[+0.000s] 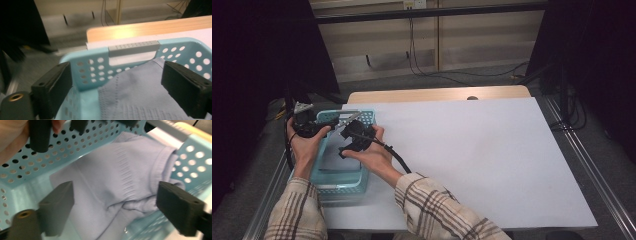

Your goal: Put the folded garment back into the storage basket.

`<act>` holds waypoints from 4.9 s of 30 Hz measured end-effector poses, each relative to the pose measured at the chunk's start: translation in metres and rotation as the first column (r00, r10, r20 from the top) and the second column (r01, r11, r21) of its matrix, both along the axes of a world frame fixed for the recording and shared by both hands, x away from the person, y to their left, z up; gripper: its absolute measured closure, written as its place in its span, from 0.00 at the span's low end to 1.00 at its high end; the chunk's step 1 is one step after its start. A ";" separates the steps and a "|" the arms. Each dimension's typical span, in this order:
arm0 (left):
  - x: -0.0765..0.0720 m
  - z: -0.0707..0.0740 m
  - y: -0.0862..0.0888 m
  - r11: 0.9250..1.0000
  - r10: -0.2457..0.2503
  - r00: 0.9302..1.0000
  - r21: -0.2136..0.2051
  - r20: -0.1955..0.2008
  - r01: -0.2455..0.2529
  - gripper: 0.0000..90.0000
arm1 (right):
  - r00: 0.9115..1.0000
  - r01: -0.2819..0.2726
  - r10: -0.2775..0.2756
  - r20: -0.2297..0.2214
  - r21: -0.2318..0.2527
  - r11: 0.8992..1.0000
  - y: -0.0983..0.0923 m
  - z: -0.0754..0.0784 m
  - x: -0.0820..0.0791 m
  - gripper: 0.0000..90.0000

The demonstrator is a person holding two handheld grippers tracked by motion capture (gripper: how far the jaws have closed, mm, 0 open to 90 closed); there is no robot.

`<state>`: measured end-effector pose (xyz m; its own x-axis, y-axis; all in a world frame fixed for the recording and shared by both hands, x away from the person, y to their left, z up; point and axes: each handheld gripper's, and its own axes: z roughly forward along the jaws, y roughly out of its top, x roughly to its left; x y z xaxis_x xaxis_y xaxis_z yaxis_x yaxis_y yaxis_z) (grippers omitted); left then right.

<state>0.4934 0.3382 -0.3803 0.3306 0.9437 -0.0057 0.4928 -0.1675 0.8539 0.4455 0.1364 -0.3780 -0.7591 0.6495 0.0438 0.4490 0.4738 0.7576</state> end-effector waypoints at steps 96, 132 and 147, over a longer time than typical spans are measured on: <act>-0.171 0.024 -0.108 0.975 -0.174 0.940 -0.080 0.292 0.206 0.11 | 0.803 0.374 -0.481 0.353 0.331 0.866 -0.296 0.003 -0.087 0.03; -0.210 -0.025 -0.122 0.980 -0.144 0.951 -0.092 0.274 0.175 0.05 | 0.724 0.521 -0.605 0.332 0.312 0.795 -0.406 -0.027 -0.181 0.02; -0.204 -0.033 -0.133 0.978 -0.178 0.942 -0.051 0.284 0.200 0.05 | 0.699 0.571 -0.632 0.335 0.273 0.775 -0.406 -0.043 -0.204 0.03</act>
<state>0.2899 0.2049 -0.4137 0.5017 0.8641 0.0401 0.2013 -0.1617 0.9661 0.2419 -0.2695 -0.4214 -0.1785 0.9832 -0.0375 0.2569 0.0834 0.9628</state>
